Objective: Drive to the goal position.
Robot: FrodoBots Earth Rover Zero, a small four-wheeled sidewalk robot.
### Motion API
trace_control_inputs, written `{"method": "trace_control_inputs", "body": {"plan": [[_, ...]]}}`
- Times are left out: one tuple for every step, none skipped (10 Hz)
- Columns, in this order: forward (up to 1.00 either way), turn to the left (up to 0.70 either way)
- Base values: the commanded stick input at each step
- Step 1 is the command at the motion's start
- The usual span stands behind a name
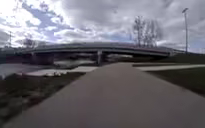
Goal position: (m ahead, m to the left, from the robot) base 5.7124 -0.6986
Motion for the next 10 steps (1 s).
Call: {"method": "trace_control_inputs", "body": {"plan": [[0.96, 0.00], [0.95, 0.00], [0.96, 0.00], [0.96, 0.00], [0.96, 0.00], [0.96, 0.00], [0.96, 0.00], [0.96, 0.00], [0.96, 0.00], [0.96, 0.00]]}}
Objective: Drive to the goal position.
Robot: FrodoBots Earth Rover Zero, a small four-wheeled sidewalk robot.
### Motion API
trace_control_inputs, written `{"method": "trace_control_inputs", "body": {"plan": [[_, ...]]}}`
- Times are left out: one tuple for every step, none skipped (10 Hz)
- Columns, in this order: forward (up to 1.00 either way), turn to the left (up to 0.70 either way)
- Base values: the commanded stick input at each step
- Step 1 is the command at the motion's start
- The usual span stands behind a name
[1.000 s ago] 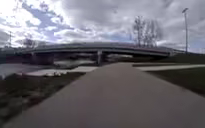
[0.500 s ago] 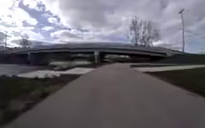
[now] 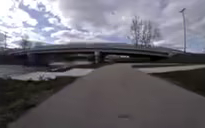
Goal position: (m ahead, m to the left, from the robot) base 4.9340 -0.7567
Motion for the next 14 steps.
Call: {"method": "trace_control_inputs", "body": {"plan": [[0.95, 0.00], [0.96, 0.00], [0.96, 0.00], [0.95, 0.00], [0.96, 0.00], [0.95, 0.00], [0.96, 0.00], [0.95, 0.00], [0.95, 0.00], [0.95, 0.00], [0.95, 0.00], [0.95, 0.00], [0.96, -0.02], [0.96, -0.03]]}}
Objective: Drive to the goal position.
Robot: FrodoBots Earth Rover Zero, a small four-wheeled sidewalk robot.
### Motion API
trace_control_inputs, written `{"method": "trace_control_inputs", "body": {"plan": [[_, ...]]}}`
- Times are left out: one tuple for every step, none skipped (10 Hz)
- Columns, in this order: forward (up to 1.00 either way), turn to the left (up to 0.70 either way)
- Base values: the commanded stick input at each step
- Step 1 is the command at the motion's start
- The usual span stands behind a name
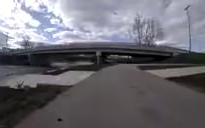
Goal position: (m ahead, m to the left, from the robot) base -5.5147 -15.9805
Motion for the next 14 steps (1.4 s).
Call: {"method": "trace_control_inputs", "body": {"plan": [[0.96, -0.04], [0.96, -0.25], [0.97, -0.39], [0.96, -0.38], [0.97, -0.39], [0.97, -0.39], [0.96, -0.37], [0.97, -0.34], [0.97, -0.08], [0.97, 0.00], [0.97, 0.00], [0.97, 0.00], [0.97, 0.00], [0.97, 0.00]]}}
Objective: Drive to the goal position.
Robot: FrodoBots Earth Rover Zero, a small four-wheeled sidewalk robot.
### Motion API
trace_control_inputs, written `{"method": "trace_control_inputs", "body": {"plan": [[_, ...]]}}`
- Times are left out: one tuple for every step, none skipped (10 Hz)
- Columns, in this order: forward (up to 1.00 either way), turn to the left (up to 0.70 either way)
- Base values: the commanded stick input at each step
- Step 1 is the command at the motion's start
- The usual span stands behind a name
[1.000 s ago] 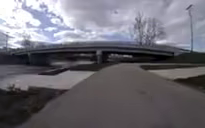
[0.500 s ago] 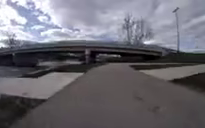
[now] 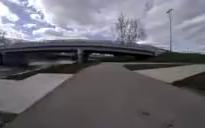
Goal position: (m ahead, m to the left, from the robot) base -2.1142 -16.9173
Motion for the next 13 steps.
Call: {"method": "trace_control_inputs", "body": {"plan": [[0.97, 0.00], [0.97, 0.00], [0.96, 0.00], [0.97, 0.00], [0.96, 0.00], [0.96, -0.03], [0.97, -0.25], [0.97, -0.39], [0.97, -0.39], [0.96, -0.38], [0.96, -0.38], [0.97, -0.39], [0.96, -0.38]]}}
